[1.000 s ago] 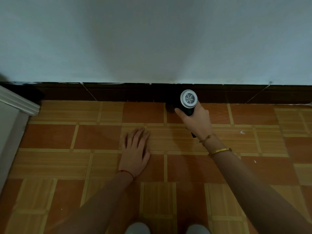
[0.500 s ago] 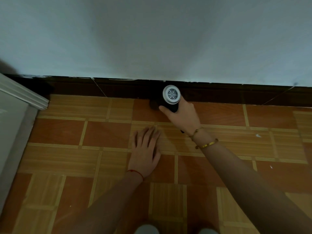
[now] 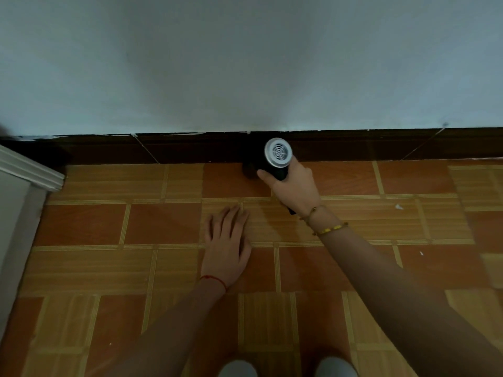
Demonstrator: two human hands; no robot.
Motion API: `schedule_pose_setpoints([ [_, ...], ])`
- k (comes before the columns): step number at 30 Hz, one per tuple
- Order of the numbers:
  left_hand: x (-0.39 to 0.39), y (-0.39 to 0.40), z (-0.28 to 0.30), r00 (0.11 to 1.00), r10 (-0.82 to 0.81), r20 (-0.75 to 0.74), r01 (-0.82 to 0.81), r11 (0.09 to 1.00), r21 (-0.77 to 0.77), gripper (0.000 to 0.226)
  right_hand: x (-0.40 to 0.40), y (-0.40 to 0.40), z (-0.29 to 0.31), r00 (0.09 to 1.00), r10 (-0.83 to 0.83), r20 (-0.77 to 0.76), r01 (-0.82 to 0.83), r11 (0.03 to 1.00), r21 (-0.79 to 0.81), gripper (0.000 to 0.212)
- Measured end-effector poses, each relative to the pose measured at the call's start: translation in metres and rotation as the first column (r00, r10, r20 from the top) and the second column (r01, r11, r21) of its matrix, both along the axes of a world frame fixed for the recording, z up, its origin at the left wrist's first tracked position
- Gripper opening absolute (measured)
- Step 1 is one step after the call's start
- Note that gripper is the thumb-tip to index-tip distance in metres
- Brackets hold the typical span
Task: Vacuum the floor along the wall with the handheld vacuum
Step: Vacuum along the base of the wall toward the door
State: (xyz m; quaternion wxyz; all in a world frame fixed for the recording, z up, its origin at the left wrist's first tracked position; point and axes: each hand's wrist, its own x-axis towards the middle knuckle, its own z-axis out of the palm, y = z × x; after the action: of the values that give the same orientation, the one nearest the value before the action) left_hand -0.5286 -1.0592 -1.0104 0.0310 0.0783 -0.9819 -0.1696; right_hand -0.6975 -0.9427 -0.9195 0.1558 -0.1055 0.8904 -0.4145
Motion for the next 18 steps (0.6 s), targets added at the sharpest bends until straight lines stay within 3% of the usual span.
schedule_pose_setpoints([
  [4, 0.0, -0.001, -0.001, 1.0, -0.003, -0.004, 0.003, 1.0, 0.001, 0.054, -0.001, -0.006, 0.001, 1.0, 0.008, 0.028, -0.008, 1.0, 0.02, 0.081],
  [9, 0.0, 0.0, -0.002, 1.0, 0.005, 0.009, -0.005, 1.0, -0.026, 0.053, -0.007, 0.044, -0.002, 0.985, -0.168, 0.032, 0.167, 0.985, 0.034, 0.059],
  [12, 0.0, 0.001, -0.002, 1.0, 0.009, 0.01, -0.008, 1.0, -0.017, 0.053, -0.005, 0.067, -0.005, 0.965, -0.26, -0.009, 0.26, 0.965, 0.016, 0.069],
  [18, 0.0, -0.001, -0.002, 1.0, 0.001, 0.009, 0.0, 1.0, -0.016, 0.053, -0.004, 0.051, -0.002, 0.984, -0.178, 0.031, 0.178, 0.984, 0.01, 0.053],
])
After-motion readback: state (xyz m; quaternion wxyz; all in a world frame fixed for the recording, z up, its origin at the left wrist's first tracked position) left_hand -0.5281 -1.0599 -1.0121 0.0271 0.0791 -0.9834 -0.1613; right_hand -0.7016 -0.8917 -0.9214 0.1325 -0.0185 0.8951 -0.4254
